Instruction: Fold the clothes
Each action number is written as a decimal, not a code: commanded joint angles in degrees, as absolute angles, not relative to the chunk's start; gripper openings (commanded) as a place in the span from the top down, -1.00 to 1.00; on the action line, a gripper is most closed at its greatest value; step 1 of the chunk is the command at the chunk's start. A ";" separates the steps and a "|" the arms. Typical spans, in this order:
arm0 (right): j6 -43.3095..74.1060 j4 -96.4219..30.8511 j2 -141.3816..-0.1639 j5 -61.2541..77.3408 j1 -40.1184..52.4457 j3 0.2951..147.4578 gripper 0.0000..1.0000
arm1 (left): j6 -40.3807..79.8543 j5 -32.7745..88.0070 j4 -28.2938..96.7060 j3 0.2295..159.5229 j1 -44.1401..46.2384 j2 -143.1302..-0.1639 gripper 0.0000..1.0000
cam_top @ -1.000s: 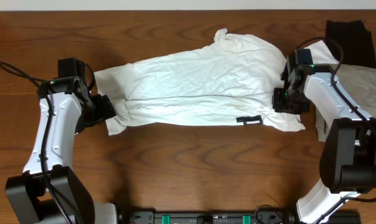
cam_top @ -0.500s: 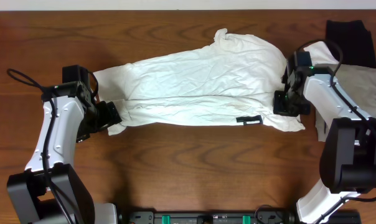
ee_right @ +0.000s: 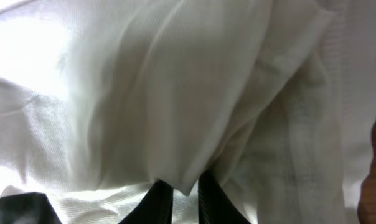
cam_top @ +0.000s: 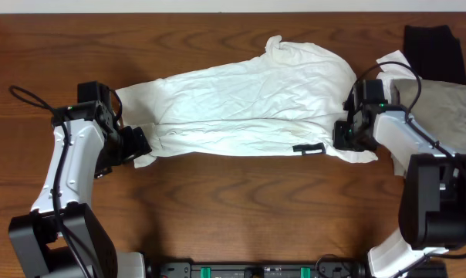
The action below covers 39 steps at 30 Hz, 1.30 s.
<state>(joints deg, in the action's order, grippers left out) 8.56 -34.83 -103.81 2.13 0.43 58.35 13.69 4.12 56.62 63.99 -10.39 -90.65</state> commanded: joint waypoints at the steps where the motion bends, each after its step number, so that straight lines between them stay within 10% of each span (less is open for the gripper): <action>1: 12.69 -34.15 -106.52 -7.25 -0.08 53.54 0.72 | 14.02 4.05 57.21 63.59 -10.52 -90.70 -0.86; 39: 19.66 -36.14 -106.52 -14.33 -3.90 49.54 0.70 | 12.10 20.60 47.68 53.21 -10.55 -90.70 -0.93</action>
